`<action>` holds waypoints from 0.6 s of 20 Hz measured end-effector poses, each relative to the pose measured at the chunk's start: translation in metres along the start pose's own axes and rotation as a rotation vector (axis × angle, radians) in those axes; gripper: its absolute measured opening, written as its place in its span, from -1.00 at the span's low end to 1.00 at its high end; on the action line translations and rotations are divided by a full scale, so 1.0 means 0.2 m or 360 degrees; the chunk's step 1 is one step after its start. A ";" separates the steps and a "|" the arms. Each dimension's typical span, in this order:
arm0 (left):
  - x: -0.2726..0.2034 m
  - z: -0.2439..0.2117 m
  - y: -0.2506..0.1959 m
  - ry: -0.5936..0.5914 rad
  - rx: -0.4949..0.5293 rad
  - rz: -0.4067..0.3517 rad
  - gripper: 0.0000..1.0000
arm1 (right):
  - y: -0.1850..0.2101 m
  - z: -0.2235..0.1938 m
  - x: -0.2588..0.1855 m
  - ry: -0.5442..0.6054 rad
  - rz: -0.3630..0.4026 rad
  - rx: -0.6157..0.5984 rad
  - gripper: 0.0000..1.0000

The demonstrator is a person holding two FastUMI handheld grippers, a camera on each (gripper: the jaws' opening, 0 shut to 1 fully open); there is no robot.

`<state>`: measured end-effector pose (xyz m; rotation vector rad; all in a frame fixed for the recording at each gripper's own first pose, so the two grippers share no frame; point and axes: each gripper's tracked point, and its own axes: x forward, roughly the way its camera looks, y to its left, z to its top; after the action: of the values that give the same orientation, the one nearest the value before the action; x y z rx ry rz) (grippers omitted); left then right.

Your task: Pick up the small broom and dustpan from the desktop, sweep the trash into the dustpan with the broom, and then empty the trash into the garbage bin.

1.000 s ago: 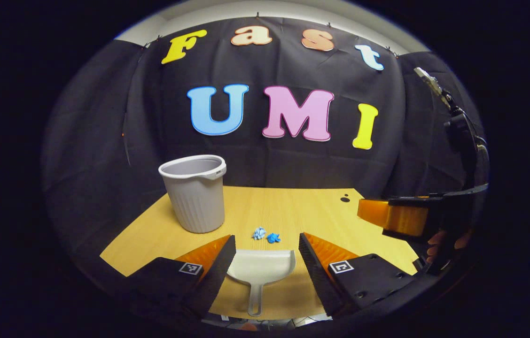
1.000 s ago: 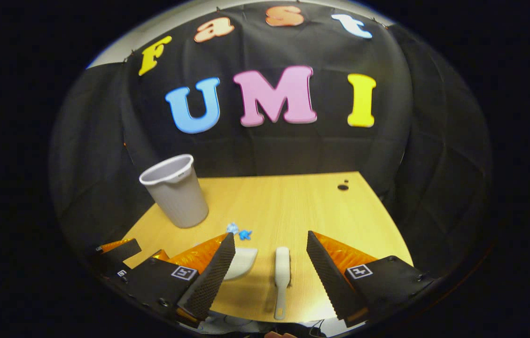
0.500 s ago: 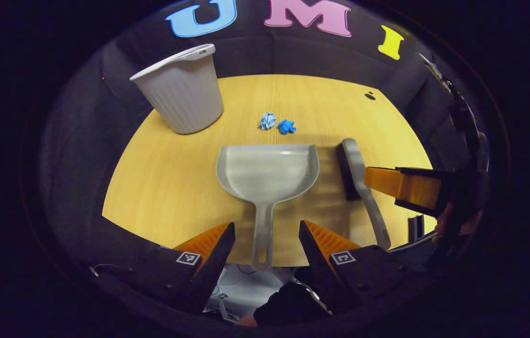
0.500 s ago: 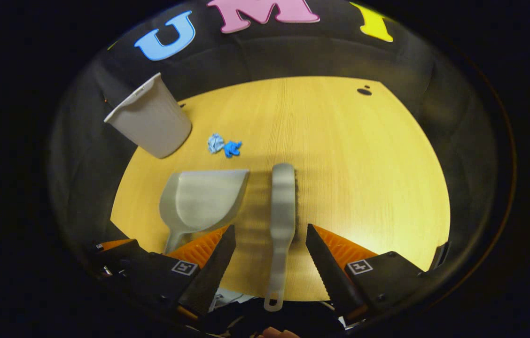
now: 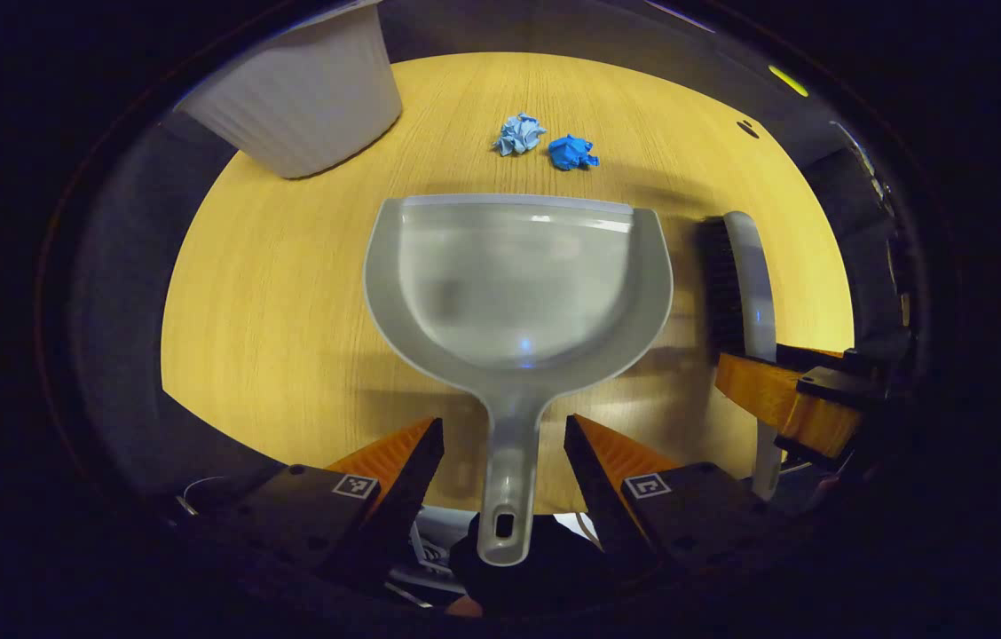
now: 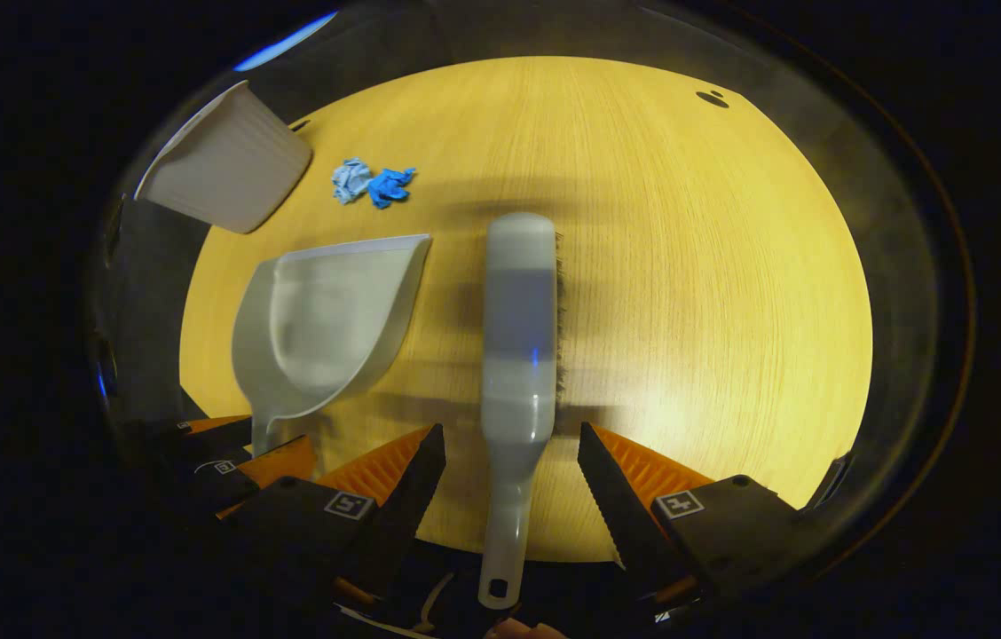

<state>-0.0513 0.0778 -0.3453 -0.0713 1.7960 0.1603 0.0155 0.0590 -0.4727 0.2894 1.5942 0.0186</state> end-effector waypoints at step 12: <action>0.10 0.10 -0.01 0.0224 0.0068 -0.0015 0.46 | 0.00 -0.01 0.15 0.0157 -0.0218 -0.0022 1.00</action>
<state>-0.0360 0.0803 -0.3698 -0.0616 1.9381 0.1124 0.0140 0.0654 -0.5015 0.1697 1.7082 -0.0626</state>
